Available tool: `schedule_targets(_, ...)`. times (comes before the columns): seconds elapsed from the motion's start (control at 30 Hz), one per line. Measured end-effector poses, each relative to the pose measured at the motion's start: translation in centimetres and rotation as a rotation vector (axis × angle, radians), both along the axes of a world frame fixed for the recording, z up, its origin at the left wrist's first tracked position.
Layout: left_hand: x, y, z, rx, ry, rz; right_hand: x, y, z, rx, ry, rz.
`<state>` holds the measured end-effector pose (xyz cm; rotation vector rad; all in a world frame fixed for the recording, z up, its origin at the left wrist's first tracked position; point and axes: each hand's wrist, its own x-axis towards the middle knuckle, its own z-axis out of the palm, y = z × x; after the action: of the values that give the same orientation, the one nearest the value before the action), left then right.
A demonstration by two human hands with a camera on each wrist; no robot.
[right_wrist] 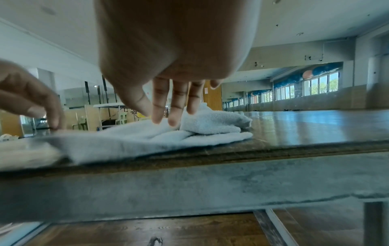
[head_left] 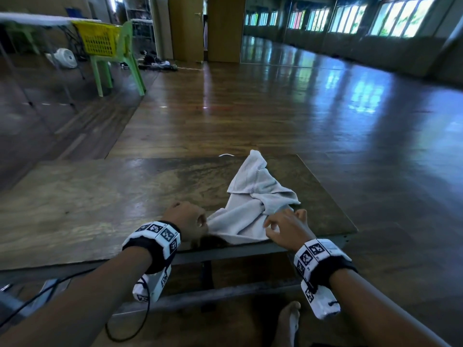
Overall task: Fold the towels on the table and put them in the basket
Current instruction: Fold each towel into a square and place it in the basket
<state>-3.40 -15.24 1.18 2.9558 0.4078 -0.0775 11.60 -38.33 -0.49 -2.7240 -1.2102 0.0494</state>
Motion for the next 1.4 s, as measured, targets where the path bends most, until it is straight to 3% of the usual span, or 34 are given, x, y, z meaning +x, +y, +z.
schedule_targets(0.23,6.2,0.5,-0.3,-0.015,-0.015,0.046,4.7,5.8,1.5,-0.001,-0.231,-0.007)
schedule_targets(0.53,17.3,0.5,-3.2,-0.073,-0.036,-0.029,11.1,10.6,-0.3,-0.305,-0.289,0.003)
schedule_targets(0.77,20.0,0.5,-3.6,0.015,-0.047,-0.036,12.4,10.4,-0.5,-0.219,-0.268,-0.009)
schedule_targets(0.9,19.0,0.6,-0.3,0.001,-0.166,-0.038,11.6,9.6,2.2,-0.086,-0.187,-0.02)
schedule_targets(1.07,15.4,1.3,6.8,0.029,-0.313,-0.048,9.4,9.6,7.8,0.123,-0.166,0.015)
schedule_targets(1.4,3.3,2.5,20.8,0.152,-0.55,0.036,0.1,10.6,24.3,0.4,-0.241,0.167)
